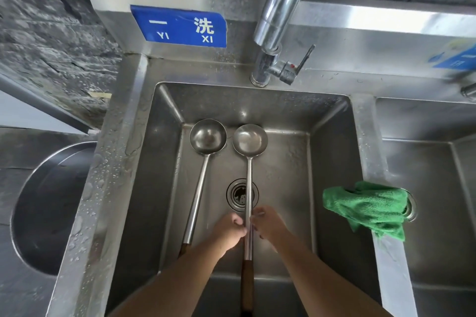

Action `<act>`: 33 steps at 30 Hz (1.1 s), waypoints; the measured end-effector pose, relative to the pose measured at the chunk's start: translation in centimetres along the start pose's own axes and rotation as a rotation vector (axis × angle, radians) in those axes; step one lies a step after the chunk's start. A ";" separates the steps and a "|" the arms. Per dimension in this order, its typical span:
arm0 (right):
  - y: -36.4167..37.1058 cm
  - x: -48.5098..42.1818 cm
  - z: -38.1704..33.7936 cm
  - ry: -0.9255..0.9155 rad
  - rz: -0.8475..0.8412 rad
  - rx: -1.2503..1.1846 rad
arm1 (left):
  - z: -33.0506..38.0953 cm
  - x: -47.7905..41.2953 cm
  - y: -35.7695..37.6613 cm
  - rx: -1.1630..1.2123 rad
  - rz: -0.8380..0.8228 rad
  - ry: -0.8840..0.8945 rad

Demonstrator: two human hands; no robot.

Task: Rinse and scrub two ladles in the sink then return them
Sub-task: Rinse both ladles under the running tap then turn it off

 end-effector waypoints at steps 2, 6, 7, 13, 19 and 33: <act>-1.1 0.4 -1.2 -0.029 -0.017 0.064 | 1.1 0.5 -1.3 -0.064 -0.015 0.042; -4.0 1.1 -5.1 -0.136 -0.005 0.120 | 5.1 1.0 -4.5 -0.128 0.026 0.167; -4.6 1.4 -6.4 -0.181 -0.010 0.124 | 6.4 1.1 -5.4 -0.152 0.048 0.215; -10.5 2.4 -14.8 -0.319 0.062 0.033 | 15.0 1.3 -11.3 -0.146 0.126 0.463; -16.7 1.6 -22.4 -0.380 0.227 -0.163 | 24.1 0.2 -16.8 0.143 0.181 0.474; -22.8 -7.6 -29.1 -0.360 0.097 -0.532 | 39.4 -5.3 -17.2 0.141 0.294 0.809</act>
Point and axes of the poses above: each hand's wrist, its own x-axis away from the middle knuckle, its own y-axis out of the palm, z = x × y, the point moved 9 cm from there along -x, towards the middle knuckle, and after that the axes turned 15 degrees about z, right-handed, at the moved point
